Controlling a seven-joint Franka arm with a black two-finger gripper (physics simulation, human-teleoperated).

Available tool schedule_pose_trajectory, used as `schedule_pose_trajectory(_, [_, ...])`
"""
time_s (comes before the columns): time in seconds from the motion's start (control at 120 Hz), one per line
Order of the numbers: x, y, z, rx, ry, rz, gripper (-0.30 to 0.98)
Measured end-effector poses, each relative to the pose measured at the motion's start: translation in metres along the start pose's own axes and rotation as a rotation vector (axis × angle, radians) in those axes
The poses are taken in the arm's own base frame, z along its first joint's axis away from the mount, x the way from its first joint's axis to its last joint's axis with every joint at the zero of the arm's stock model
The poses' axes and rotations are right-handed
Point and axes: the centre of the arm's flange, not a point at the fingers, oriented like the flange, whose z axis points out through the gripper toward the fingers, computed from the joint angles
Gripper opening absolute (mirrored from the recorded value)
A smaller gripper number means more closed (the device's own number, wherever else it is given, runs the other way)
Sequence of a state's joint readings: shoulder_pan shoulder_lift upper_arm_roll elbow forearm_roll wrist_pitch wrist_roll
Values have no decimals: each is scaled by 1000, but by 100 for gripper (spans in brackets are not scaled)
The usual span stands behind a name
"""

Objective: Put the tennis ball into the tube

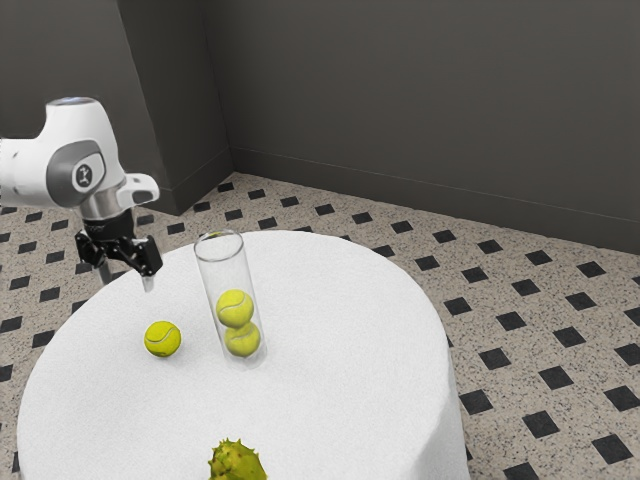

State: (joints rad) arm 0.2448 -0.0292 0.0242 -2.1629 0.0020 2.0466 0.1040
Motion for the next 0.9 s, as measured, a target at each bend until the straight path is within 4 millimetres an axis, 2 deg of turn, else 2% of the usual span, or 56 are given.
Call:
schedule_pose_trajectory(0.067, [5, -11, 25, 3, 28, -19, 69])
schedule_pose_trajectory(0.192, [16, -26, 47, 9, 83, -45, 69])
schedule_pose_trajectory(0.375, [31, 3, 73, 2, 104, -1, 69])
schedule_pose_trajectory(0.55, [35, 1, 86, -1, 106, -8, 69])
schedule_pose_trajectory(0.9, [43, 2, 131, -10, 63, -15, 69])
